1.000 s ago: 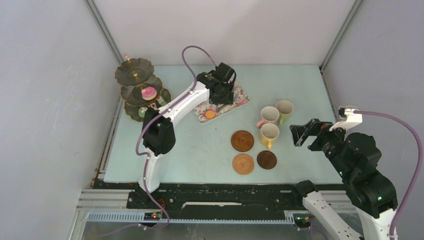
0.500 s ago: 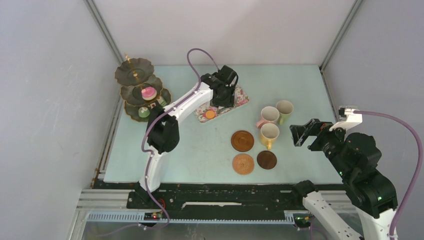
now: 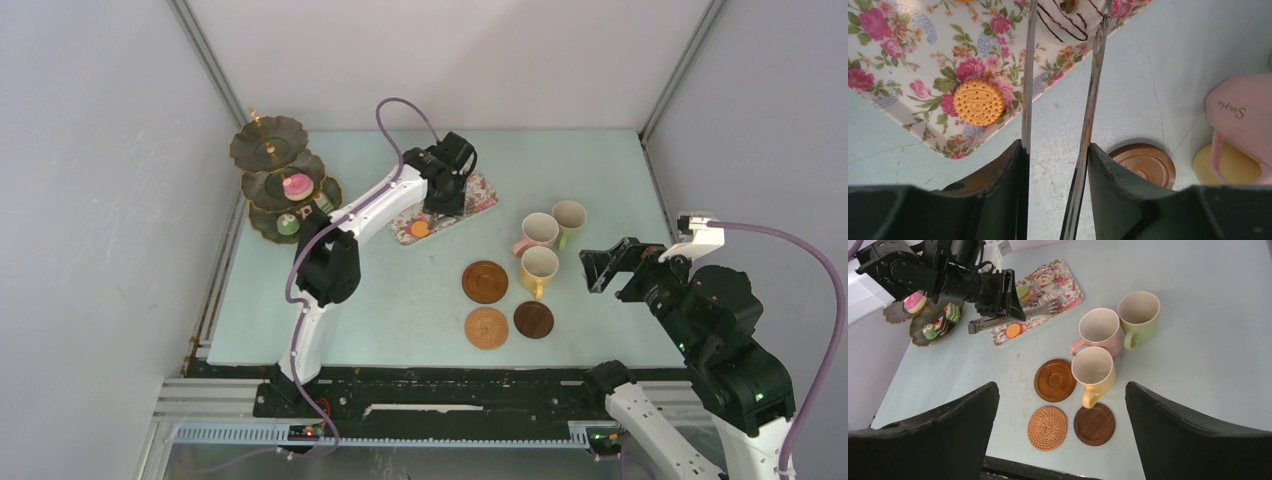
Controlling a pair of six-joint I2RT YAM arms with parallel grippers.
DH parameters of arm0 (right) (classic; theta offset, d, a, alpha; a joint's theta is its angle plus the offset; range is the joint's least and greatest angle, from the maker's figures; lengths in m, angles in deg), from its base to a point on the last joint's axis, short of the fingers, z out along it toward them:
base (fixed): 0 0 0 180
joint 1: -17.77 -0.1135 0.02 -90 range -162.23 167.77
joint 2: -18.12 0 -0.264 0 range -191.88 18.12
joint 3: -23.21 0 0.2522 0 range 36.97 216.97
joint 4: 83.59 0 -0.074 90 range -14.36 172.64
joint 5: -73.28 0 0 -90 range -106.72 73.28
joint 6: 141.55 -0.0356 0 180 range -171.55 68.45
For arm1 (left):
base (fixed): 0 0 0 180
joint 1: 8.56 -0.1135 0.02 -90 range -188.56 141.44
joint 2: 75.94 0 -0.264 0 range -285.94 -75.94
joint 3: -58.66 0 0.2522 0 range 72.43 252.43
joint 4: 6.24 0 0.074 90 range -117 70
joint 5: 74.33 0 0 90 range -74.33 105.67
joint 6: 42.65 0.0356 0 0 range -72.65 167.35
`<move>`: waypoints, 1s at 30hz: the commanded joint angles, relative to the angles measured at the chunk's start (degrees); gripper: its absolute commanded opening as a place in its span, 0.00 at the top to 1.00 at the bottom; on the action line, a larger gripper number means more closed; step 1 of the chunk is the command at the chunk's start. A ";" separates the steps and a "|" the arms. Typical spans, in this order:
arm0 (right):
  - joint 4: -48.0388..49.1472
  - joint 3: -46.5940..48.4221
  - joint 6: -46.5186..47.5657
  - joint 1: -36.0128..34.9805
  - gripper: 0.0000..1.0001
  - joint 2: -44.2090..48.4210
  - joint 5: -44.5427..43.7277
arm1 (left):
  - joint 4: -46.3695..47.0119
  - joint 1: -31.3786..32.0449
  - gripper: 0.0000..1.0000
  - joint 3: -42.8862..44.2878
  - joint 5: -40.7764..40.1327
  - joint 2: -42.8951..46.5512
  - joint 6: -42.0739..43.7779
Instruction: Serve the afternoon tea
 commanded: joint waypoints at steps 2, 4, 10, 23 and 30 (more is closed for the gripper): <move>0.76 -0.02 1.09 0.09 0.00 0.21 -0.74 | -0.91 0.34 0.61 3.40 -3.12 4.03 2.33; 0.63 0.00 1.08 0.09 0.00 0.27 -0.73 | -1.84 0.25 0.63 3.39 -4.54 6.40 3.02; 0.83 -0.03 1.17 0.07 0.00 -0.32 0.55 | -3.78 -0.36 0.64 -1.76 -8.46 16.15 3.83; 1.79 -0.01 1.42 -0.44 0.00 -1.84 3.93 | -4.12 -6.86 0.64 -29.14 -11.17 46.89 -2.72; 2.07 -0.11 1.52 -2.90 0.00 -2.64 3.88 | -5.26 -14.49 0.65 -41.78 -9.33 60.88 -5.45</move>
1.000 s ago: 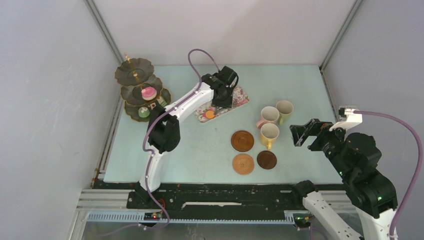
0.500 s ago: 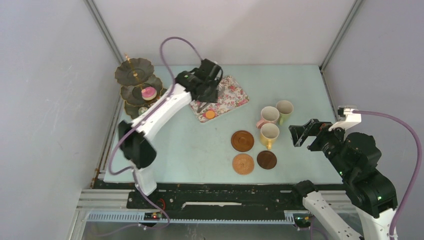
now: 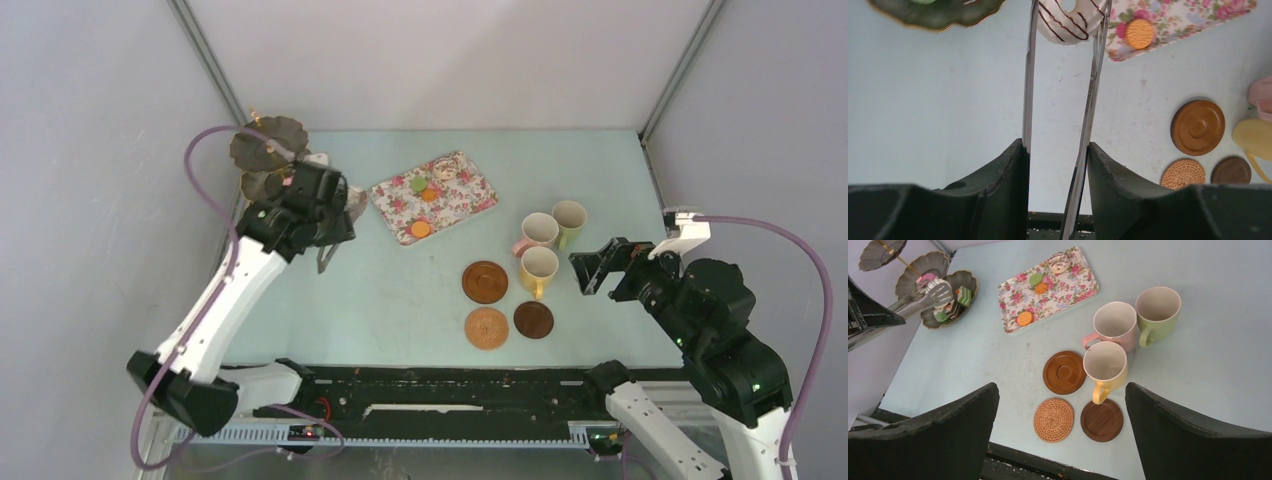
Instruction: Serve the afternoon tea
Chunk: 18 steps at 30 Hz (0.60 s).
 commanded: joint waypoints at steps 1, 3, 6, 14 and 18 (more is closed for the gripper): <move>1.89 -0.08 0.89 -1.88 0.00 -1.37 0.59 | -0.46 -4.13 0.65 -4.04 -0.22 6.81 -2.69; 2.39 -0.38 1.10 -2.55 0.00 -1.44 0.58 | -1.42 -5.95 0.65 -5.20 -0.23 9.03 -2.85; 3.33 -1.33 1.14 -2.78 0.00 -1.12 0.12 | -2.06 -9.81 0.65 -6.05 0.99 11.40 -2.94; 4.08 -2.11 0.71 -2.89 0.00 -1.25 1.20 | -2.19 -23.29 0.68 -5.60 5.51 13.18 -1.20; 4.17 -2.02 1.05 -2.87 0.00 -0.79 0.30 | -1.25 -29.12 0.68 -6.11 5.65 14.40 -0.94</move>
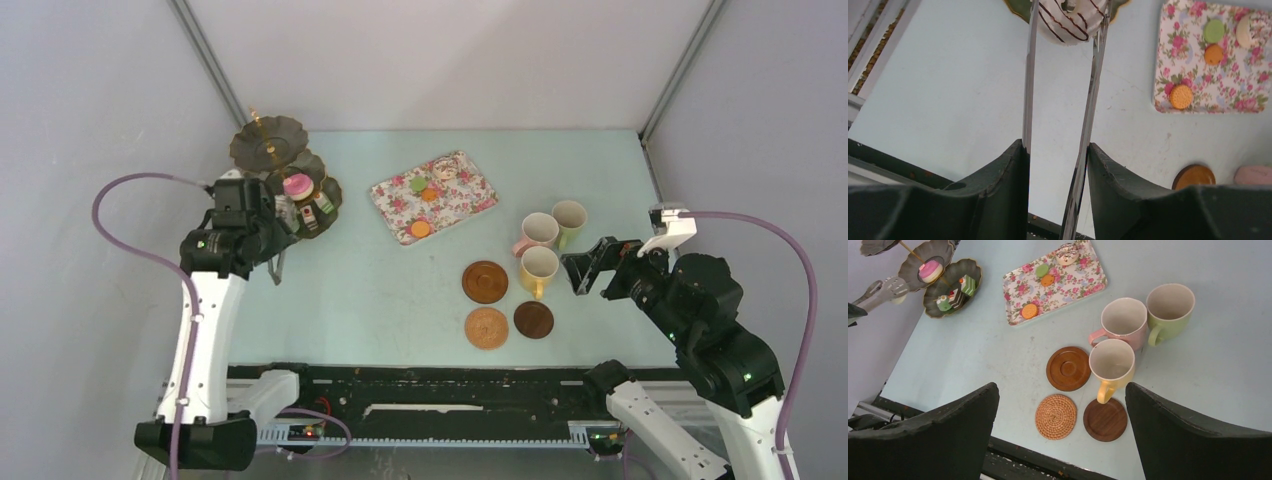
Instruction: Serve the afternoon tea
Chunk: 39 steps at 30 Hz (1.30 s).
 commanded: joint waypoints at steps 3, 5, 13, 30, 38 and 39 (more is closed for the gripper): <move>2.59 0.01 0.93 -0.31 0.00 -0.37 -0.77 | 4.37 -9.51 0.68 -0.75 2.57 2.02 1.07; 2.71 0.06 0.78 -0.31 0.00 -0.57 -0.96 | 6.25 -12.18 0.68 -0.96 3.24 1.30 1.12; 2.42 0.09 0.66 -0.19 0.00 -0.38 -2.88 | 13.24 -15.00 0.68 1.93 5.55 -5.61 2.30; 1.82 0.08 -0.07 -0.18 0.00 -0.43 -4.44 | 22.56 -15.00 0.62 -0.26 5.82 -12.17 4.60; 1.96 0.08 -0.37 -0.12 0.00 -0.72 -3.60 | 26.80 -14.94 0.54 -3.08 6.60 -13.56 5.60; 1.75 0.09 -0.42 -0.19 0.00 -0.67 -3.54 | 26.99 -14.92 0.53 -3.35 6.67 -13.86 5.77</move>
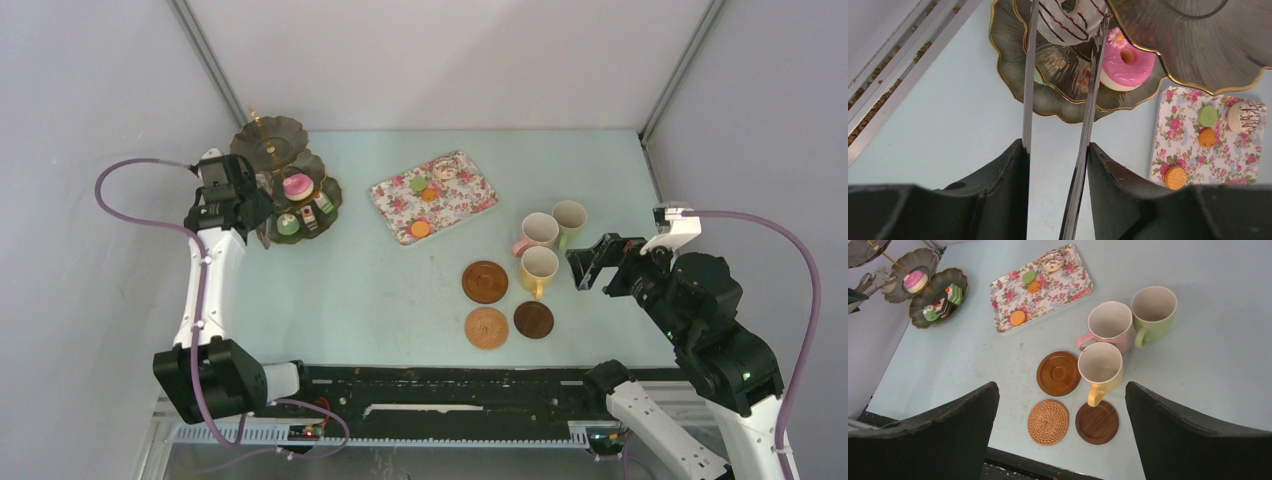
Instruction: Serve the afternoon tea
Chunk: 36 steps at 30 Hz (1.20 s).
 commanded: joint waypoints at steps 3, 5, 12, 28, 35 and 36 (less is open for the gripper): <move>0.26 0.07 -0.54 -0.07 0.00 -0.57 -0.61 | 4.86 -0.22 0.49 -1.58 0.62 -1.45 2.04; 0.35 0.07 -0.83 -0.13 0.00 -0.56 -0.48 | 5.26 -0.23 0.47 -1.50 0.93 -1.99 2.49; 0.10 0.15 -1.96 -0.10 0.00 -1.49 -0.22 | 5.57 -0.23 0.43 -0.96 2.08 -2.67 3.00; -0.16 0.20 -1.63 -0.13 0.00 -0.98 -0.42 | 3.63 0.45 0.39 -0.83 0.80 0.07 3.51; 0.05 0.16 -0.99 -0.14 0.00 -1.02 0.36 | 1.39 0.59 0.39 -1.90 0.42 3.58 3.93; -0.07 0.15 -1.07 -0.12 0.00 -1.10 0.19 | 0.90 0.61 0.39 -2.22 0.43 4.09 3.93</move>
